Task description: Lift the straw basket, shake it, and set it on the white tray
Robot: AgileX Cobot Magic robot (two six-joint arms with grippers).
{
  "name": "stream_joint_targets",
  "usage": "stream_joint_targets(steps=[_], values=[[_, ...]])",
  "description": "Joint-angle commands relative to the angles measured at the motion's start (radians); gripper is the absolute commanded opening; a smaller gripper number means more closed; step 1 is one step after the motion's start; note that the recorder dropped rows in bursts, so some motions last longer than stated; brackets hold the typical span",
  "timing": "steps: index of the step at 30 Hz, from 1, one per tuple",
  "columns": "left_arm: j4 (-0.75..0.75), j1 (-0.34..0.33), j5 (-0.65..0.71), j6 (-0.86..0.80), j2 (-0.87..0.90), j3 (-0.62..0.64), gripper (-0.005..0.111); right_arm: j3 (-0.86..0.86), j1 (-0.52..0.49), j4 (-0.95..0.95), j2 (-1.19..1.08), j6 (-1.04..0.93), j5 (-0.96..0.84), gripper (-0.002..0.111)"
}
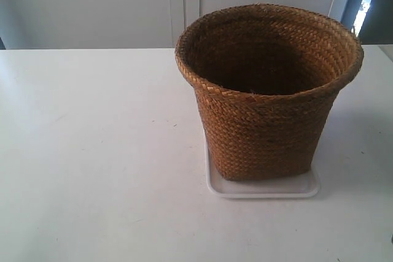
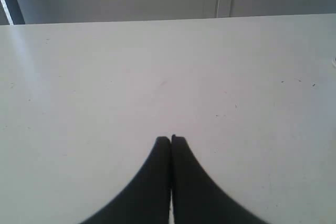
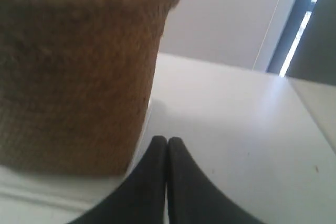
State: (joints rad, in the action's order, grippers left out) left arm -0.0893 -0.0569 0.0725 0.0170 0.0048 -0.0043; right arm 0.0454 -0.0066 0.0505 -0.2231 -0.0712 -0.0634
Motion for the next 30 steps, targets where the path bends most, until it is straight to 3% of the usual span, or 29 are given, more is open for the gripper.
stream_joint_targets(steps=[1, 30], values=[[-0.006, 0.000, 0.002, 0.006, -0.005, 0.004, 0.000, -0.045, -0.004, 0.001, 0.050, -0.003, -0.192, 0.000], [-0.006, 0.000, 0.002, 0.006, -0.005, 0.004, 0.000, -0.045, -0.004, 0.002, 0.188, -0.019, -0.203, 0.000]])
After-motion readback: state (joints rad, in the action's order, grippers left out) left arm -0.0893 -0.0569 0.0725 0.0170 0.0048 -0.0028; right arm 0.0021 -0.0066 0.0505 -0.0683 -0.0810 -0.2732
